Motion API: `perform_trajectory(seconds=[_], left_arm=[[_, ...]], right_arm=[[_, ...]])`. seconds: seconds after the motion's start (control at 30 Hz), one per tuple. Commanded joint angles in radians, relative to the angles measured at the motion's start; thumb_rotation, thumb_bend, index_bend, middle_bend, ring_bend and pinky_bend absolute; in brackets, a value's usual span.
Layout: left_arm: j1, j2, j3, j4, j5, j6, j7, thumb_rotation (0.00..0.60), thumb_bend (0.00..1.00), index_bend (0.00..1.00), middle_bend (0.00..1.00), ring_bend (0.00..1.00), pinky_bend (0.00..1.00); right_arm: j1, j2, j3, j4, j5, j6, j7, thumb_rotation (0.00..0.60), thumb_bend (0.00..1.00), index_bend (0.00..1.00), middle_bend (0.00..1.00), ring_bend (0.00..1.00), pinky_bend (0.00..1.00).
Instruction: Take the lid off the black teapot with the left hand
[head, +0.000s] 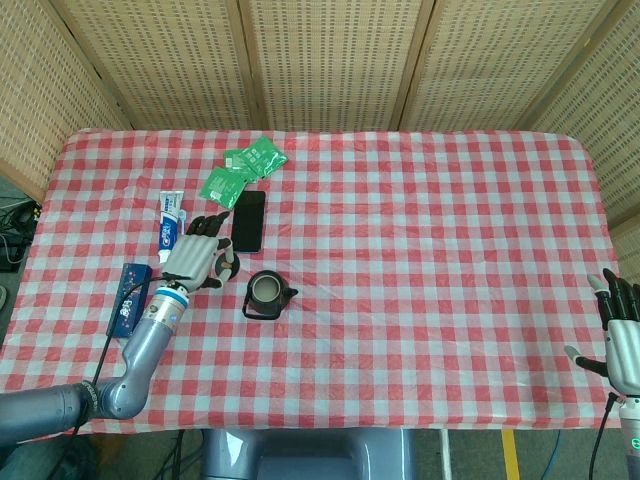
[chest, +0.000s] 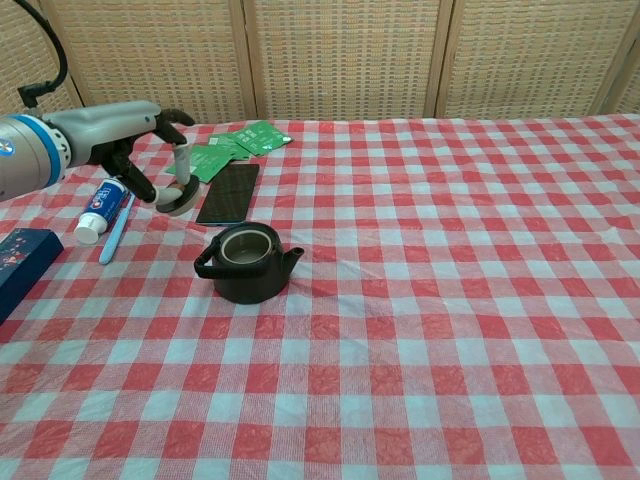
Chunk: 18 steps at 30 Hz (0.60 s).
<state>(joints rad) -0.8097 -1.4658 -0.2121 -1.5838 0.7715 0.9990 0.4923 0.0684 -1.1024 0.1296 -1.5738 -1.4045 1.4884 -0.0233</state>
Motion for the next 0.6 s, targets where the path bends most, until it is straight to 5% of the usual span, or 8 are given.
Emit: perform_trajectory(seconds=[0.03, 0.37, 0.43, 0.5, 0.6], left_arm=[[0.016, -0.024, 0.031, 0.093, -0.018, -0.062, -0.05, 0.6, 0.36, 0.7, 0.0, 0.0, 0.0], [0.009, -0.089, 0.066, 0.204, -0.039, -0.115, -0.047, 0.6, 0.36, 0.65, 0.0, 0.0, 0.0], [0.006, -0.094, 0.067, 0.204, -0.048, -0.115, -0.039, 0.6, 0.34, 0.47, 0.0, 0.0, 0.0], [0.004, -0.095, 0.065, 0.197, -0.053, -0.115, -0.036, 0.6, 0.21, 0.13, 0.0, 0.0, 0.0], [0.006, -0.082, 0.059, 0.165, -0.047, -0.117, -0.048, 0.6, 0.03, 0.0, 0.0, 0.0, 0.0]], right_arm=[[0.0, 0.0, 0.0, 0.001, 0.001, -0.001, -0.001, 0.6, 0.0, 0.06, 0.0, 0.0, 0.0], [0.006, -0.006, 0.004, 0.008, 0.014, -0.013, -0.006, 0.6, 0.0, 0.06, 0.0, 0.0, 0.0], [0.006, -0.006, 0.003, 0.008, 0.014, -0.013, -0.006, 0.6, 0.0, 0.05, 0.0, 0.0, 0.0], [0.006, -0.006, 0.004, 0.008, 0.014, -0.013, -0.005, 0.6, 0.0, 0.05, 0.0, 0.0, 0.0], [0.003, -0.005, 0.004, 0.005, 0.01, -0.005, -0.004, 0.6, 0.0, 0.05, 0.0, 0.0, 0.0]])
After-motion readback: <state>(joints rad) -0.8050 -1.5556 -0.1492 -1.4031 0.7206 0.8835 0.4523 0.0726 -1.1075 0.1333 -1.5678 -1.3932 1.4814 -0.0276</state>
